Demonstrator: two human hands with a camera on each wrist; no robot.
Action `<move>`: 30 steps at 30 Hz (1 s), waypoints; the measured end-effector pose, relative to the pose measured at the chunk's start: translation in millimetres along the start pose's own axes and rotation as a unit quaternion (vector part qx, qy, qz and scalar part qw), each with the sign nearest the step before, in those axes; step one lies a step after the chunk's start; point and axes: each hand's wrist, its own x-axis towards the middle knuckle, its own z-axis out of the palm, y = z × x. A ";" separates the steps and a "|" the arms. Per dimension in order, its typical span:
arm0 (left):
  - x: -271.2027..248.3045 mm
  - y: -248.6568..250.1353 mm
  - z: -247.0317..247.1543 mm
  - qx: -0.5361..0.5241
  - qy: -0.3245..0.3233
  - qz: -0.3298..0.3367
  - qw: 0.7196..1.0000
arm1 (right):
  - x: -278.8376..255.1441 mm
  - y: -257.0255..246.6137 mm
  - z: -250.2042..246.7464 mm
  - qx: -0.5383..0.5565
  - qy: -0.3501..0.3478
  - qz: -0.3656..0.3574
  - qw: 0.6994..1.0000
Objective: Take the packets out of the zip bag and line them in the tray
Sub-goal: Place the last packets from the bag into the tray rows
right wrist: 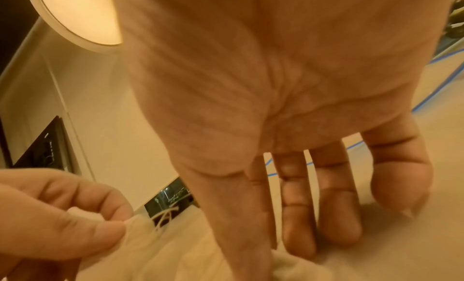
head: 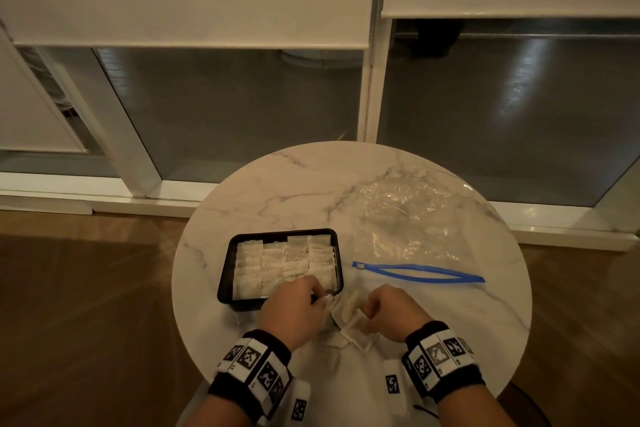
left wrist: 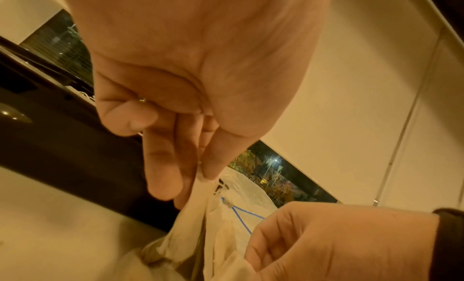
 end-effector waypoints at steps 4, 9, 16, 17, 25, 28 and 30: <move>1.3 -7.4 -4.0 -0.029 -0.035 -0.016 0.999 | -3.7 5.2 -10.3 0.019 -0.001 -0.018 1.000; -2.6 -8.2 -5.3 -0.008 -0.056 -0.005 0.998 | -8.3 7.2 -25.4 0.044 0.013 -0.011 0.999; -8.1 0.8 -16.6 0.007 0.024 0.021 0.999 | -20.9 3.5 -43.8 0.144 0.014 -0.045 0.988; -7.2 3.1 -17.4 -0.037 0.028 0.019 0.999 | -22.6 1.9 -46.0 0.165 0.017 -0.056 0.985; -15.3 25.1 -28.7 -0.381 -0.042 -0.019 0.924 | -30.2 -28.8 -50.4 0.374 0.105 -0.153 0.909; -14.2 23.8 -29.9 -0.406 0.015 -0.002 0.914 | -31.5 -37.9 -43.5 0.395 0.101 -0.155 0.900; -11.7 17.8 -31.6 -0.383 0.048 0.022 0.922 | -31.3 -41.4 -40.0 0.381 0.102 -0.154 0.906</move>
